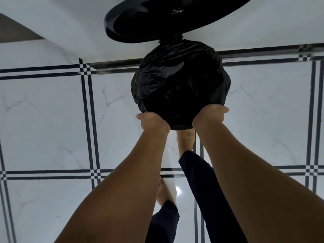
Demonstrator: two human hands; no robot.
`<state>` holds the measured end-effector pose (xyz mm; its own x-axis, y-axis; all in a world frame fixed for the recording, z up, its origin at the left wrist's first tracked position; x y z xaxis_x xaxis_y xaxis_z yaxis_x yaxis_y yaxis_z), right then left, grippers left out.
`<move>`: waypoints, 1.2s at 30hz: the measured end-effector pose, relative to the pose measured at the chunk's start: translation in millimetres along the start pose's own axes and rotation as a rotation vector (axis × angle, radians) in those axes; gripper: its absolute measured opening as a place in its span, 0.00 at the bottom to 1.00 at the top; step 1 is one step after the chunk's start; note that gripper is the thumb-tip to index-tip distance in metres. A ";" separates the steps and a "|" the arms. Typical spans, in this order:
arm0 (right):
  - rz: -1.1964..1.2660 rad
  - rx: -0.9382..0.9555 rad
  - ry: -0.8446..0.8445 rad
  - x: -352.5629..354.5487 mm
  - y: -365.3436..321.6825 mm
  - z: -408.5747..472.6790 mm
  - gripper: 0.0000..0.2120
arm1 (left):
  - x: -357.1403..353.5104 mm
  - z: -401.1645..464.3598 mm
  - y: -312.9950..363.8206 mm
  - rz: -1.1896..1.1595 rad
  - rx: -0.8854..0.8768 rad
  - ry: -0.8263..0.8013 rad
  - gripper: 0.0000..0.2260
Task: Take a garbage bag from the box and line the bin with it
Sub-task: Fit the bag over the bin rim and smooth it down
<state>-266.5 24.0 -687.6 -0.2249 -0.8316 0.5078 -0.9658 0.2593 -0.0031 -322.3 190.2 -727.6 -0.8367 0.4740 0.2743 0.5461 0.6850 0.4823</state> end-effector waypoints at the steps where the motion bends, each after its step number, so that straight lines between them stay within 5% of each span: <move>1: -0.349 0.119 0.127 6.9 3.5 4.3 0.26 | 2.3 4.6 -4.1 -0.013 0.024 0.013 0.26; 4: -0.865 0.434 0.341 12.8 -7.1 7.2 0.24 | 8.2 5.8 -2.4 -0.015 -0.023 -0.047 0.20; 8: -0.737 0.397 0.339 18.4 -3.8 22.9 0.24 | 16.7 11.3 4.9 0.001 -0.116 -0.181 0.14; 12: 0.099 0.214 0.146 37.6 -15.6 34.7 0.25 | 43.9 7.6 41.0 0.095 -0.324 0.143 0.10; 15: 0.432 0.207 0.104 40.2 -34.9 12.2 0.22 | 26.4 -1.3 80.2 0.132 -0.599 0.133 0.11; 17: 0.373 0.261 -0.038 21.5 -50.0 5.2 0.28 | 3.7 -3.1 89.5 0.198 -0.578 0.037 0.17; 20: 0.142 0.287 -0.021 13.1 -62.0 14.4 0.29 | -8.9 10.5 96.4 0.481 -0.528 -0.014 0.24; 28: -0.074 0.385 0.061 11.1 -78.9 38.7 0.22 | -23.1 38.2 106.7 0.491 -0.615 -0.151 0.16; 30: -0.038 0.407 0.245 22.9 -85.9 31.3 0.19 | -22.1 40.8 114.3 0.530 -0.692 -0.131 0.15; 33: -0.068 0.755 0.537 28.6 -108.7 -1.7 0.15 | -24.9 25.3 135.3 0.523 -0.998 -0.035 0.14; 36: -0.196 1.207 0.308 -10.7 -121.8 -27.2 0.16 | -48.7 8.9 139.1 0.520 -1.113 -0.129 0.13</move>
<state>-142.9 14.7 -669.2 -0.1827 -0.6143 0.7677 -0.5185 -0.6032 -0.6061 -205.2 267.4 -681.4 -0.4860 0.6432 0.5917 0.4283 -0.4149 0.8027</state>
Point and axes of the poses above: each hand's wrist, its own z-axis towards the middle knuckle, its own x-axis out of the back of the hand, y = z × x, the point moved 6 cm from there along z, towards the middle knuckle, and after that the axes turned 15 degrees about -x, right-handed, at the moved point
